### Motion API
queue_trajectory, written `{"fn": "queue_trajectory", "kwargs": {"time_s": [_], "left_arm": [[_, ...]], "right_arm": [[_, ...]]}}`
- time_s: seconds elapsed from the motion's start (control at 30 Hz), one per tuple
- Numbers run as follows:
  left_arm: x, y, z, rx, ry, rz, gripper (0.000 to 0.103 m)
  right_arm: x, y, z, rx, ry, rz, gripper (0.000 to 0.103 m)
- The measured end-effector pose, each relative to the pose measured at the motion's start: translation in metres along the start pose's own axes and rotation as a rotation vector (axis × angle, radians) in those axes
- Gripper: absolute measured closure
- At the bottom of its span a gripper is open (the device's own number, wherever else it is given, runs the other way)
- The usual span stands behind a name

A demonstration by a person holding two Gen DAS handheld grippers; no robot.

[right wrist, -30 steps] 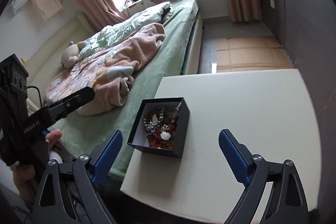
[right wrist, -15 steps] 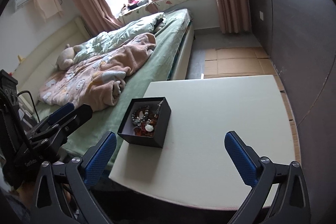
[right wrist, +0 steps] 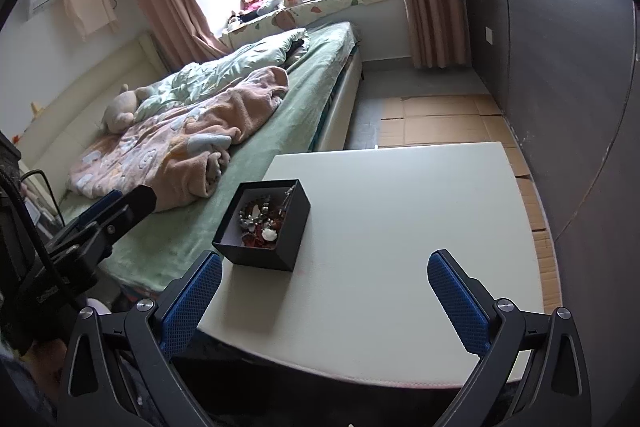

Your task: Organize jewelry

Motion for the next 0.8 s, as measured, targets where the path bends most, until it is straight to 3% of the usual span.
{"fn": "queue_trajectory", "kwargs": {"time_s": [0.27, 0.8], "left_arm": [[0.0002, 0.0000, 0.0033, -0.002, -0.007, 0.000, 0.000], [0.0004, 0.0009, 0.0057, 0.009, -0.009, 0.001, 0.000]], "right_arm": [[0.0022, -0.0013, 0.0086, -0.013, -0.041, 0.000, 0.000], [-0.0028, 0.0051, 0.0099, -0.016, -0.037, 0.019, 0.000]]}}
Point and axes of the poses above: each gripper's, at about its wrist camera, not at the fingertips, and z roughly against the way its jaws point, y to its left, x to its top, the point moved 10 cm from there along -z, roughly the way its jaws point, and after that the axes turned 9 degrees about -z, right-handed, at the moved point
